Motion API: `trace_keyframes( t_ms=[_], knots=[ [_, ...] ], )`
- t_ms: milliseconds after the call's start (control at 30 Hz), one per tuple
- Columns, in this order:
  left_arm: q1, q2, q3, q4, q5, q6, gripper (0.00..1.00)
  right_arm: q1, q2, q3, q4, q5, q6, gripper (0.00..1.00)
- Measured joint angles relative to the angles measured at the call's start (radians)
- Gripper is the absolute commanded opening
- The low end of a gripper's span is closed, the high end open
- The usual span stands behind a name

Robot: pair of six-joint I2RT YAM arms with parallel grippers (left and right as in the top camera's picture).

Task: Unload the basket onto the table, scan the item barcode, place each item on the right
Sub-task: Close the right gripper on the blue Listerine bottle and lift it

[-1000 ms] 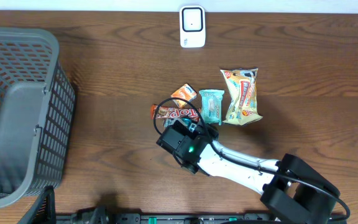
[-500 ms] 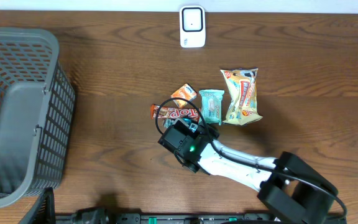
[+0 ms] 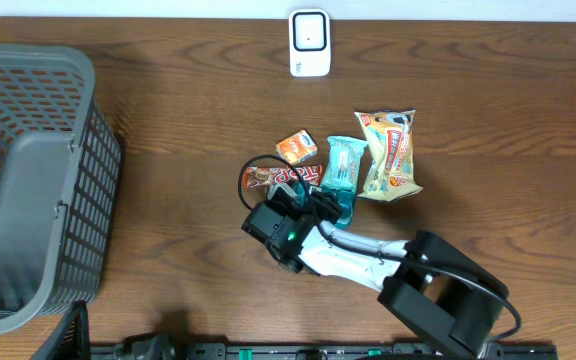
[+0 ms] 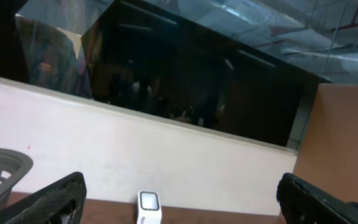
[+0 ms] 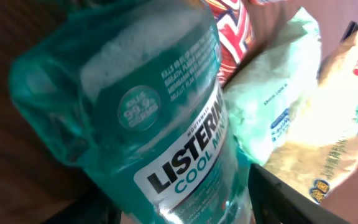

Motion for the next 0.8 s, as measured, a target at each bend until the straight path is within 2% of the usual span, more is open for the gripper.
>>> trace_keyframes(
  t_ms=[67,167,267,433,500,533,700,800],
  knots=[
    [0.000,0.000,0.000,-0.005,0.000,0.000,0.98,0.001,0.006,0.000,0.000,0.016,0.000,0.60],
    [0.000,0.000,0.000,-0.005,0.000,0.000,0.98,0.004,0.006,-0.001,0.000,0.029,0.000,0.71],
    [0.000,0.000,0.000,-0.006,0.000,0.000,0.98,0.003,0.006,-0.001,0.000,0.050,-0.006,0.73],
    [0.000,0.000,0.000,-0.006,0.000,0.000,0.98,0.005,0.006,-0.008,0.029,0.072,-0.011,0.68],
    [0.000,0.000,0.000,-0.006,0.000,0.000,0.98,0.005,0.011,-0.010,0.055,0.083,-0.026,0.57],
    [0.000,0.000,0.000,-0.007,0.000,0.000,0.98,0.004,0.014,-0.012,0.063,0.083,-0.032,0.46],
    [0.000,0.000,0.000,-0.008,0.000,0.000,0.98,-0.009,0.035,-0.020,0.083,0.097,-0.068,0.10],
    [0.000,0.000,0.000,-0.008,0.000,0.000,0.98,-0.021,0.037,-0.019,0.087,0.148,-0.085,0.03]
  ],
)
